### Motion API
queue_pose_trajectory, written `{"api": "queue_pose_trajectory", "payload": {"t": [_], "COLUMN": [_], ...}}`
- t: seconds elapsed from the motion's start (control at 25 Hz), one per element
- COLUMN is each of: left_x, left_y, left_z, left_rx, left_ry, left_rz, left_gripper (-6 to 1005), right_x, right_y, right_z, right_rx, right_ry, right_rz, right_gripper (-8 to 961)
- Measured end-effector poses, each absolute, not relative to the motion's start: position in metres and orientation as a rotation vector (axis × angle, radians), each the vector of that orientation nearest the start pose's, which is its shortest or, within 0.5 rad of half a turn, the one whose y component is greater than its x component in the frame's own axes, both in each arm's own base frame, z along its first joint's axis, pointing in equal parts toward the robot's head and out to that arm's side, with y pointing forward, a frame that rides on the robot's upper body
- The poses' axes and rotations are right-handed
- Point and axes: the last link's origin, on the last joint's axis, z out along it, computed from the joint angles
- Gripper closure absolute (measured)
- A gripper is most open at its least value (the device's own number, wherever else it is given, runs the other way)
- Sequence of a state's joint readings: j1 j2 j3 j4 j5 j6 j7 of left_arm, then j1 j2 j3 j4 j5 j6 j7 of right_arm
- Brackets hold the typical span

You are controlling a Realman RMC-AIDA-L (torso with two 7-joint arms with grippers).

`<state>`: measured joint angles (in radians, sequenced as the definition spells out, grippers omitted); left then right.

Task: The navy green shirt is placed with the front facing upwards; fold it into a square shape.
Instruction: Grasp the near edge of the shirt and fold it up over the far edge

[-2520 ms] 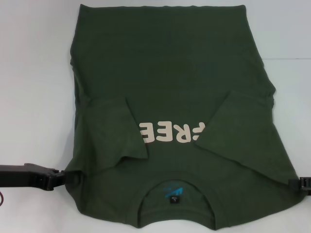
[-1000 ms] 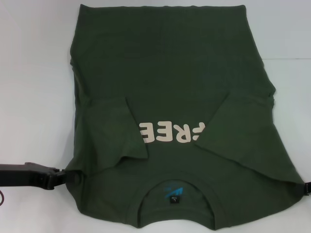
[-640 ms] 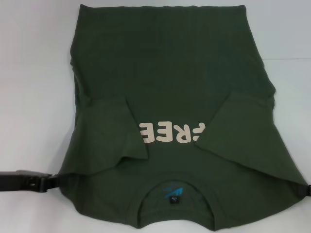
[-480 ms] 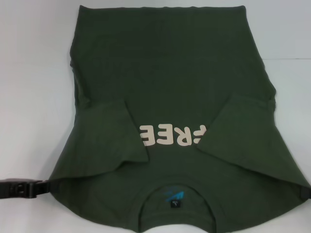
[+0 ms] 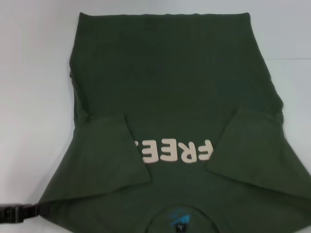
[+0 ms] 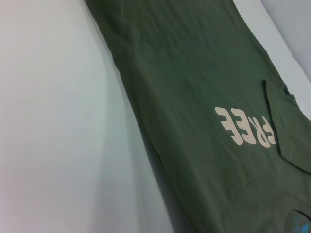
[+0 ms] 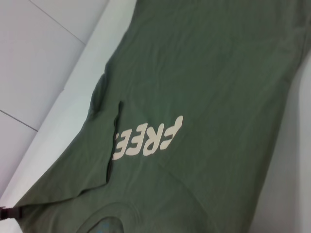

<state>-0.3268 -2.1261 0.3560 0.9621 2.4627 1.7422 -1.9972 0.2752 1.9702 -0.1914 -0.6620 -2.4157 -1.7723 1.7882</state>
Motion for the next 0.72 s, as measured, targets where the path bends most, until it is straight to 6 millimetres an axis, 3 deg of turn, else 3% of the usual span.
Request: {"api": "queue_pose_trajectory", "payload": {"t": [0.16, 0.4, 0.72], "left_x": [-0.357, -0.357, -0.356], "left_y": [0.224, 0.204, 0.203], "left_z": [0.047, 0.047, 0.045], "left_rx": [-2.302, -2.322, -2.33], "left_ry": [-1.711, -1.743, -1.744], "left_rz": [-0.449, -0.507, -0.515], "left_gripper": [969, 969, 969], "right_x": [0.397, 0.399, 0.399], "right_y": [0.187, 0.172, 0.163], "right_z": [0.074, 0.076, 0.075], "right_rx": [-2.225, -2.23, -2.244], "right_ry": [1.635, 1.629, 1.641], "right_rz": [0.661, 0.672, 0.68], "right_gripper": [908, 909, 909]}}
